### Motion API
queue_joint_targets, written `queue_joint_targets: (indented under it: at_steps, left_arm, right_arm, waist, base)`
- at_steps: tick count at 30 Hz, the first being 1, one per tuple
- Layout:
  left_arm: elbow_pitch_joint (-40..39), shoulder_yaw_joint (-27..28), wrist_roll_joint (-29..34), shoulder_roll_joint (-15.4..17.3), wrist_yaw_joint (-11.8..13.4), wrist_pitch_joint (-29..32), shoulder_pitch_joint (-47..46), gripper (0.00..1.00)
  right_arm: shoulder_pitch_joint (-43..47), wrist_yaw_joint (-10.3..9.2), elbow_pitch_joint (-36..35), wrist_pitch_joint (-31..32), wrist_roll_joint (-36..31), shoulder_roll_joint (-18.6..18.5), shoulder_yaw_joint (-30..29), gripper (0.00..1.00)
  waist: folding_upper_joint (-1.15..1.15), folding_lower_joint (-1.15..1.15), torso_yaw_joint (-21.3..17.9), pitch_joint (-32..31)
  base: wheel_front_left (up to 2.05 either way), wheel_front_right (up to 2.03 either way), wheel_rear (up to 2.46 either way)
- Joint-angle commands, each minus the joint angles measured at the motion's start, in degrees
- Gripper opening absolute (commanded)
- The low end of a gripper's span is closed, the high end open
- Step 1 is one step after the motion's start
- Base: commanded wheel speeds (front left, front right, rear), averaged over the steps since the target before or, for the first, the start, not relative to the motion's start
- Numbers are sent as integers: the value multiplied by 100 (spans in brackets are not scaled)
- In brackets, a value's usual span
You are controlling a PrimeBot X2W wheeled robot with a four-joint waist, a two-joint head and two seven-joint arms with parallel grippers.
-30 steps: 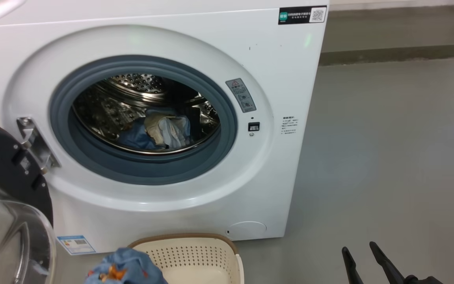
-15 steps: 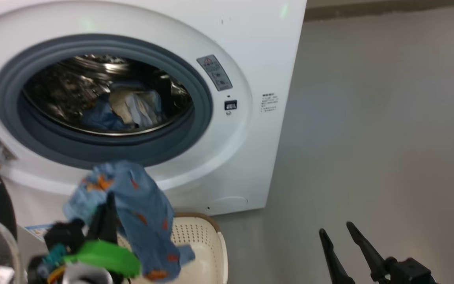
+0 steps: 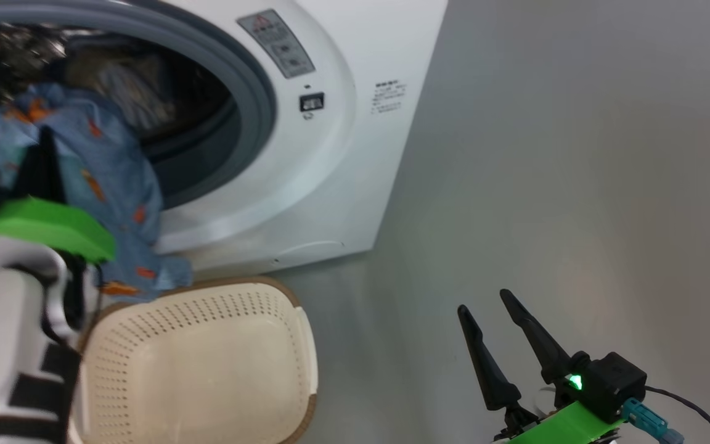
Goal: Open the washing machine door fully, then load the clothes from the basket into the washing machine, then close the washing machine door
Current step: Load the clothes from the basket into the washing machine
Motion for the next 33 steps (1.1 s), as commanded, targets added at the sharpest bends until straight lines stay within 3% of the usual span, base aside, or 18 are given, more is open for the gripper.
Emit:
queue_joint_targets:
  at_steps: [1, 9, 17, 22, 27, 33]
  left_arm:
    - [17, 231, -32, 298, -39, -53, -364, 0]
    - [1320, 195, 192, 836, -215, -171, -1681, 0]
    - [2241, 158, 339, 1173, -280, -307, -2771, 0]
    - [2506, 112, 449, 1301, -295, -390, -3364, 0]
    - [2466, 237, 475, 1375, -137, -432, -3875, 0]
    - [2583, 127, 630, 1338, -146, -437, -3993, 0]
  right_arm:
    - [-142, 16, -141, -27, 128, -2, 188, 100]
    - [-340, 16, -155, -27, 221, -1, 526, 100]
    - [-402, 16, -130, -27, 191, -1, 721, 100]
    - [-383, 16, -140, -27, 163, -1, 817, 100]
    - [-416, 16, -190, -27, 140, -1, 860, 100]
    - [-465, 16, -165, -27, 131, -1, 824, 100]
  waist:
    - [0, 0, -473, 587]
    - [0, 0, -827, 1166]
    - [0, 0, -1026, 1525]
    - [0, 0, -1088, 1748]
    - [0, 0, -1107, 1987]
    - [0, 0, -1038, 2034]
  base:
    - [0, 0, 0]
    - [0, 0, 0]
    - [0, 0, 0]
    - [0, 0, 0]
    - [0, 0, 0]
    - [0, 0, 0]
